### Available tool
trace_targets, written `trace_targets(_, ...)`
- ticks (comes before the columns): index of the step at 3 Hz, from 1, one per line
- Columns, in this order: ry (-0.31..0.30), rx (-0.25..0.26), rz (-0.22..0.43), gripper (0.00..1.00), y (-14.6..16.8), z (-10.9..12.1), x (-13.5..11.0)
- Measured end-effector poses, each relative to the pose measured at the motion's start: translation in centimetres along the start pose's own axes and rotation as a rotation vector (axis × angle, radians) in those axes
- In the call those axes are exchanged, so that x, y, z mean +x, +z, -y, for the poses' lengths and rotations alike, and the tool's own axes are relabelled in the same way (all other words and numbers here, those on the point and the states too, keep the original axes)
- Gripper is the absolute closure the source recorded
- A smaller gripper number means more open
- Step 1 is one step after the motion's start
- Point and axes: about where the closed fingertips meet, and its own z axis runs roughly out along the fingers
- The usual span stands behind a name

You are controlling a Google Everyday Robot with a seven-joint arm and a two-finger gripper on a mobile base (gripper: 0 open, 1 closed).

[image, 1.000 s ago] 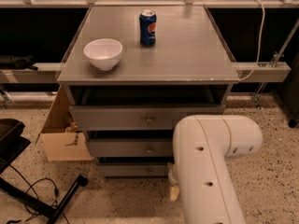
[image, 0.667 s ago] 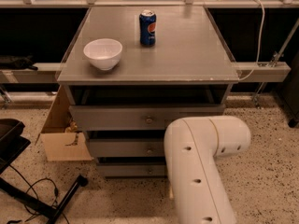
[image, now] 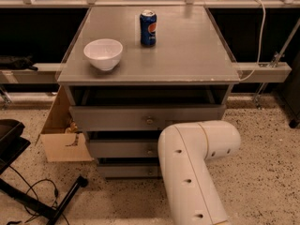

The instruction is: Open bottom drawer

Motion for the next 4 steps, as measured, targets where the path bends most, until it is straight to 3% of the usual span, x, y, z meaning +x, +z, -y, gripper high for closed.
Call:
trace_targets(2,0.005,0.031,0.009,0.04,1.7,1.8,-1.3)
trace_targets(3,-0.004,0.027,0.013,0.27,2.3,1.8,-2.0)
trace_targets(4,0.014,-0.012,0.002,0.5,2.6,0.2,-1.1)
